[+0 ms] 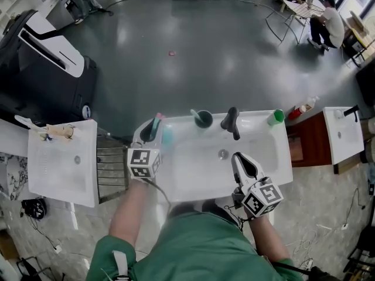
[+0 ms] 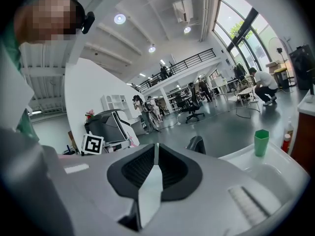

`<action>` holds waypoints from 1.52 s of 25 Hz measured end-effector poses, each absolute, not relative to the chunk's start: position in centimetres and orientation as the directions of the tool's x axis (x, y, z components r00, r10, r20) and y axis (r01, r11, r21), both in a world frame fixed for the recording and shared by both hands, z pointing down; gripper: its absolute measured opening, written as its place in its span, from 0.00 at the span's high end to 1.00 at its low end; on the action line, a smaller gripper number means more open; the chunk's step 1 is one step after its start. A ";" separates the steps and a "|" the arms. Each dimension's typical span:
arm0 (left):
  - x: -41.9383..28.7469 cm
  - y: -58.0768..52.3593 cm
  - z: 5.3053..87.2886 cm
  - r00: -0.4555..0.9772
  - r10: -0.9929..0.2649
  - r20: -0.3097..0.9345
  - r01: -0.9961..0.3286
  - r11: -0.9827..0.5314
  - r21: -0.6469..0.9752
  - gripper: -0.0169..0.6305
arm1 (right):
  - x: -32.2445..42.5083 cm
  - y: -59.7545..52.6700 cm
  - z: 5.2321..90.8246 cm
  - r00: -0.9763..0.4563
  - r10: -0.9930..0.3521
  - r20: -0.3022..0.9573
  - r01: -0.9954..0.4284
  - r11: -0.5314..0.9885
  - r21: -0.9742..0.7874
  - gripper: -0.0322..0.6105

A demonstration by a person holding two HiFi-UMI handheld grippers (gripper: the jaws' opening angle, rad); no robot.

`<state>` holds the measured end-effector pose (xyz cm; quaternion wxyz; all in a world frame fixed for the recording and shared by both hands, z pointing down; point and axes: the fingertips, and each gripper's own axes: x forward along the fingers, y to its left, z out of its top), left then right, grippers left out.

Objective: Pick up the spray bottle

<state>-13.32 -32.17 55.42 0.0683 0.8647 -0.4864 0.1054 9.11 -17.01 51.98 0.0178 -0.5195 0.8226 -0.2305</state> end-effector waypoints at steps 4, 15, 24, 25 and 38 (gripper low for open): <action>-13.7 -31.3 53.1 0.506 -0.834 0.220 -0.858 -0.513 0.027 0.88 | 8.7 -17.5 51.1 -0.474 -0.857 0.202 -0.842 0.374 -0.389 0.93; -13.2 -28.2 47.7 0.538 -0.828 0.160 -0.841 -0.540 0.029 0.88 | 8.8 -18.6 49.1 -0.495 -0.854 0.160 -0.837 0.419 -0.352 0.93; -12.8 -26.1 43.6 0.529 -0.837 0.142 -0.847 -0.532 0.023 0.88 | 9.5 -20.1 46.0 -0.491 -0.863 0.121 -0.846 0.440 -0.302 0.93; -12.7 -25.9 43.2 0.529 -0.837 0.140 -0.847 -0.531 0.025 0.88 | 9.6 -20.2 45.8 -0.489 -0.864 0.118 -0.848 0.440 -0.294 0.93; -12.0 -23.2 38.7 0.533 -0.839 0.110 -0.845 -0.534 0.021 0.88 | 10.4 -21.0 42.8 -0.474 -0.879 0.046 -0.865 0.455 -0.209 0.93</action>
